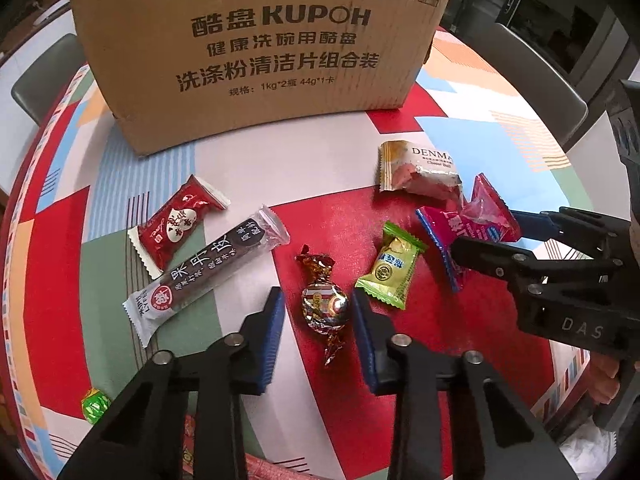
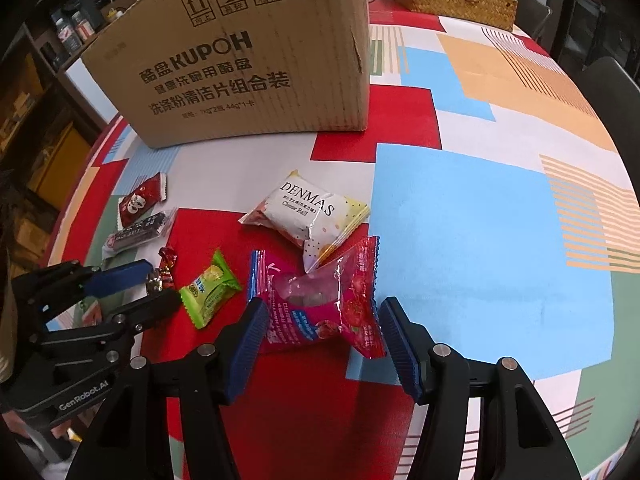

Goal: Organize snacks
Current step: 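Grasp the pink candy bag with the right gripper while the left grasps the gold-foil candy, then carry the pink bag and gold-foil candy over the box and release both inside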

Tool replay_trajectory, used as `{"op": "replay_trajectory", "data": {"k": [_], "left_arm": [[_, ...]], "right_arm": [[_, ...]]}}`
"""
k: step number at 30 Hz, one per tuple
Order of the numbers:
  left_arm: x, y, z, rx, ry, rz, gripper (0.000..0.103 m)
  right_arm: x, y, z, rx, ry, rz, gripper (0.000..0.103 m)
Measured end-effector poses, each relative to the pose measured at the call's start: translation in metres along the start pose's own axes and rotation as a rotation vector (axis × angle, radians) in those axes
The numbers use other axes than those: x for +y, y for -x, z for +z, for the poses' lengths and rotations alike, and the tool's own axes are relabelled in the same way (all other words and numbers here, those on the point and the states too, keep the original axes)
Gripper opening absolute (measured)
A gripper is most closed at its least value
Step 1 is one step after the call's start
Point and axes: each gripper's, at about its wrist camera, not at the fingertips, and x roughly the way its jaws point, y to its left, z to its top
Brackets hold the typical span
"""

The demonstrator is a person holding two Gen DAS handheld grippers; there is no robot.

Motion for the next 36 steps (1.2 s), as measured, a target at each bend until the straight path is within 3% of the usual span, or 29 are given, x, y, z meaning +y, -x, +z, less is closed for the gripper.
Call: {"op": "replay_trajectory", "data": {"k": [3,12,27,36], "left_arm": [[-0.002,0.000,0.000,-0.001,-0.008,-0.003,0.023],[-0.002,0.010,-0.002,-0.035,-0.001,-0.020,0.022],[-0.008,0.065,0.006,-0.185,-0.009,-0.029,0.022],[-0.010,0.108,0.020,-0.316,-0.024,-0.009,0.022]], "right_arm": [[0.002,0.001,-0.001,-0.005,0.005,0.006,0.050],[0.006,0.011,-0.004,-0.039,0.001,0.009,0.039],[0.015,0.045,-0.004,-0.125,-0.002,0.029,0.038],[0.021,0.081,0.014,-0.251,0.029,0.019,0.038]]}}
